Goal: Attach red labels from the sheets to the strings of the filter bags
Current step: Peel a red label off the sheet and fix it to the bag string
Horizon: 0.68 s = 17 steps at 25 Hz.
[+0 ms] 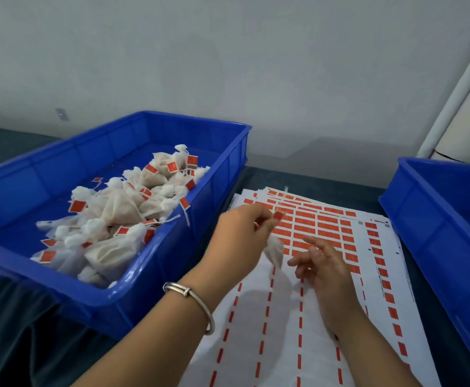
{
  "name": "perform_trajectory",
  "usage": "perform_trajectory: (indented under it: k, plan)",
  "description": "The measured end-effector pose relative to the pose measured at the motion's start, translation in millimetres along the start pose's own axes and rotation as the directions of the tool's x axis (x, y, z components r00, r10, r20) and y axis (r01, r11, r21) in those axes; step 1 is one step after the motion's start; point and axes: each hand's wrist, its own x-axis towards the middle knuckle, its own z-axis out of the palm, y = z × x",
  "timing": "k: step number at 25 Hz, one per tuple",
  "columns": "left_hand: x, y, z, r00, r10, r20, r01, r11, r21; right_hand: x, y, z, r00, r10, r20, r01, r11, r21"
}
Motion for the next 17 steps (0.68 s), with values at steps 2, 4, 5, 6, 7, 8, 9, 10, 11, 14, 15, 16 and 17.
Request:
perform_trajectory:
  k: [2,4,5,6,7,8,9,10,11,14,15,16,17]
  plan:
    - [0,8,-19,0.994,-0.022,-0.103,0.013,0.996,-0.086,2,2,0,1.000,0.011,0.014,-0.011,1.000,-0.009]
    - [0,15,-41,0.972,0.002,-0.234,-0.027,0.994,-0.105,1,4,1,1.000,0.000,0.017,0.000,1.000,-0.024]
    - [0,18,-54,0.952,0.018,-0.305,-0.051,0.994,-0.101,1,5,0,1.000,-0.008,0.013,0.008,0.999,-0.031]
    - [2,21,-67,0.927,0.026,-0.375,-0.069,0.992,-0.101,1,6,0,1.000,-0.012,0.008,0.012,0.999,-0.040]
    - [3,23,-80,0.897,0.025,-0.442,-0.079,0.991,-0.104,1,7,0,1.000,-0.013,0.007,0.014,0.999,-0.050]
    - [5,23,-94,0.866,0.020,-0.501,-0.082,0.991,-0.102,0,6,0,1.000,-0.012,0.007,0.013,0.998,-0.058]
    - [8,23,-107,0.839,0.012,-0.544,-0.074,0.993,-0.092,-1,5,1,1.000,-0.008,0.006,0.008,0.998,-0.066]
    - [12,21,-119,0.823,0.007,-0.568,-0.053,0.996,-0.065,-1,4,2,1.000,0.000,0.004,0.000,0.997,-0.072]
    - [16,18,-129,0.818,0.001,-0.575,-0.020,0.999,-0.026,-2,3,4,1.000,0.010,0.004,-0.010,0.997,-0.079]
    - [29,1,-148,0.824,-0.036,-0.565,0.125,0.985,0.119,-5,0,8,0.999,0.032,0.011,-0.031,0.994,-0.108]
    - [32,-4,-150,0.825,-0.051,-0.563,0.177,0.969,0.173,-6,-1,9,0.999,0.038,0.015,-0.036,0.992,-0.118]
    - [33,-9,-150,0.826,-0.059,-0.561,0.220,0.949,0.225,-7,-2,10,0.999,0.044,0.020,-0.041,0.991,-0.127]
    - [33,-13,-148,0.831,-0.063,-0.553,0.250,0.930,0.269,-8,-3,11,0.998,0.054,0.021,-0.050,0.990,-0.133]
